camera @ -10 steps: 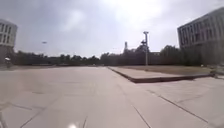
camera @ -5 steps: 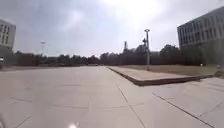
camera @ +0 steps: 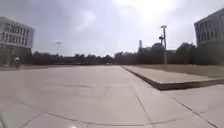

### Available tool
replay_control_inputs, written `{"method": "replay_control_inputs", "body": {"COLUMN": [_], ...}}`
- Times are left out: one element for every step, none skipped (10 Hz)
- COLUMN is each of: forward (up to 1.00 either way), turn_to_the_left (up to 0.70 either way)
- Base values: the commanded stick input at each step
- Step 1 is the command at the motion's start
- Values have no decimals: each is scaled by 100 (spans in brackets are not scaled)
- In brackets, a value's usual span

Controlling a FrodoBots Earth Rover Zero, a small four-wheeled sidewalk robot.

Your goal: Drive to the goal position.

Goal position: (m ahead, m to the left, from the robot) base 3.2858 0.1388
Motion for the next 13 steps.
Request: {"method": "replay_control_inputs", "body": {"forward": [100,100,100,100,100,100,100,100,100,100,100,100,100], "turn_to_the_left": [0,0,0,0,0,0,0,0,0,0,0,0,0]}}
